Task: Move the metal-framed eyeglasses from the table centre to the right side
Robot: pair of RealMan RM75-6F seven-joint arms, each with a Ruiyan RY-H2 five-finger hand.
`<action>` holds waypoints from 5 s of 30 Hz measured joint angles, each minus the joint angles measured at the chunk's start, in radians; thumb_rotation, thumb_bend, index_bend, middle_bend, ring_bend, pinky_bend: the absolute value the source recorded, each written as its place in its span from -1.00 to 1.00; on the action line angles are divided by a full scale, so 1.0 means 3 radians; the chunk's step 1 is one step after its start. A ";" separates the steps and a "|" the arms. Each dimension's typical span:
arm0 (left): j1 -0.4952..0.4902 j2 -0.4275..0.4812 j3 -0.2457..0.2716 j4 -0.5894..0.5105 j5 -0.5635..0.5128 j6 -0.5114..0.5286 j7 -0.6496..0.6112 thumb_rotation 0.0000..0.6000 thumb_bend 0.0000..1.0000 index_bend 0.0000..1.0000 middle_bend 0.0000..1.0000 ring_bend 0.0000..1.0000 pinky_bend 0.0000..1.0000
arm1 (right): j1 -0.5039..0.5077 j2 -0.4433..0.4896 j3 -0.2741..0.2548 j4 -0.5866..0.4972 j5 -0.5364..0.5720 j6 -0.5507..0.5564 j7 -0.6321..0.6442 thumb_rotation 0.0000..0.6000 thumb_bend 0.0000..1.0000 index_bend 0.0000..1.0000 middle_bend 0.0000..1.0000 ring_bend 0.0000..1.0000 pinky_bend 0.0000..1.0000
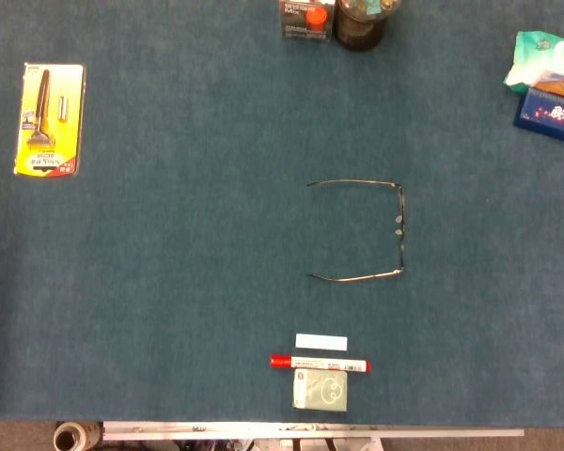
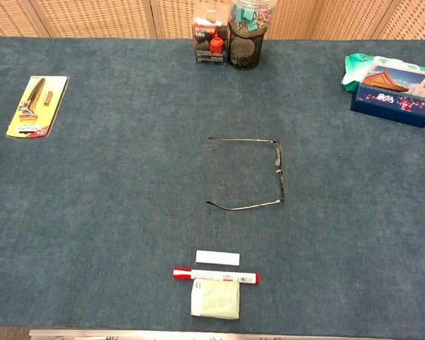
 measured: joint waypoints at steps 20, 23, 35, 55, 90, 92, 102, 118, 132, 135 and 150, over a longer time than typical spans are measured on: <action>0.0046 -0.0007 -0.0010 -0.0013 -0.0055 0.0026 0.0047 1.00 -0.46 0.00 -0.11 -0.29 -0.12 | 0.0052 0.0049 -0.0061 0.0022 -0.0166 -0.0032 0.0114 1.00 -0.53 0.02 -0.14 -0.57 -0.29; 0.0050 -0.0007 -0.0005 -0.0014 -0.0016 0.0055 0.0030 1.00 -0.46 0.00 -0.11 -0.29 -0.12 | 0.0050 0.0052 -0.0088 0.0024 -0.0228 -0.0012 0.0123 1.00 -0.53 -0.01 -0.16 -0.57 -0.29; 0.0026 0.0020 -0.0029 -0.0005 -0.0059 -0.0009 -0.0047 1.00 -0.46 0.00 -0.11 -0.29 -0.12 | 0.0264 0.0138 -0.0193 0.0069 -0.0722 -0.0117 0.0066 1.00 -0.50 -0.10 -0.29 -0.56 -0.21; 0.0140 0.0061 -0.0045 -0.0053 -0.0058 0.0179 -0.0084 1.00 -0.46 0.00 -0.11 -0.29 -0.12 | 0.1117 0.0325 -0.0045 -0.0439 -0.0939 -0.1184 -0.0656 1.00 0.23 -0.14 -0.29 -0.56 -0.20; 0.0311 0.0196 -0.0112 -0.0135 -0.0052 0.0415 -0.0326 1.00 -0.46 -0.01 -0.11 -0.29 -0.12 | 0.1893 -0.0513 -0.0030 -0.0094 -0.0221 -0.2312 -0.1505 1.00 0.64 -0.14 -0.29 -0.55 -0.20; 0.0316 0.0202 -0.0113 -0.0137 -0.0049 0.0420 -0.0342 1.00 -0.46 -0.01 -0.11 -0.29 -0.12 | 0.1921 -0.0556 -0.0031 -0.0063 -0.0200 -0.2329 -0.1511 1.00 0.64 -0.14 -0.29 -0.55 -0.20; 0.0344 0.0234 -0.0127 -0.0137 -0.0052 0.0441 -0.0436 1.00 -0.46 -0.01 -0.11 -0.29 -0.12 | 0.2063 -0.0759 -0.0041 0.0126 -0.0080 -0.2420 -0.1503 1.00 0.64 -0.14 -0.29 -0.55 -0.20; 0.0351 0.0230 -0.0135 -0.0133 -0.0052 0.0435 -0.0417 1.00 -0.46 -0.01 -0.11 -0.29 -0.12 | 0.2017 -0.0612 -0.0176 0.0076 0.0162 -0.2365 -0.1655 1.00 0.64 -0.14 -0.29 -0.55 -0.20; 0.0324 0.0209 -0.0135 -0.0141 -0.0074 0.0367 -0.0328 1.00 -0.46 -0.01 -0.11 -0.29 -0.12 | 0.1818 -0.0437 -0.0385 -0.0022 0.0244 -0.2167 -0.1699 1.00 0.64 -0.14 -0.29 -0.55 -0.20; 0.0316 0.0204 -0.0132 -0.0142 -0.0078 0.0348 -0.0310 1.00 -0.46 -0.01 -0.11 -0.29 -0.12 | 0.1797 -0.0424 -0.0405 -0.0021 0.0220 -0.2130 -0.1667 1.00 0.64 -0.14 -0.29 -0.55 -0.20; 0.0304 0.0195 -0.0129 -0.0146 -0.0081 0.0322 -0.0280 1.00 -0.46 -0.01 -0.11 -0.29 -0.12 | 0.1682 -0.0212 -0.0470 -0.0360 -0.0180 -0.1709 -0.1519 1.00 0.62 -0.14 -0.29 -0.56 -0.20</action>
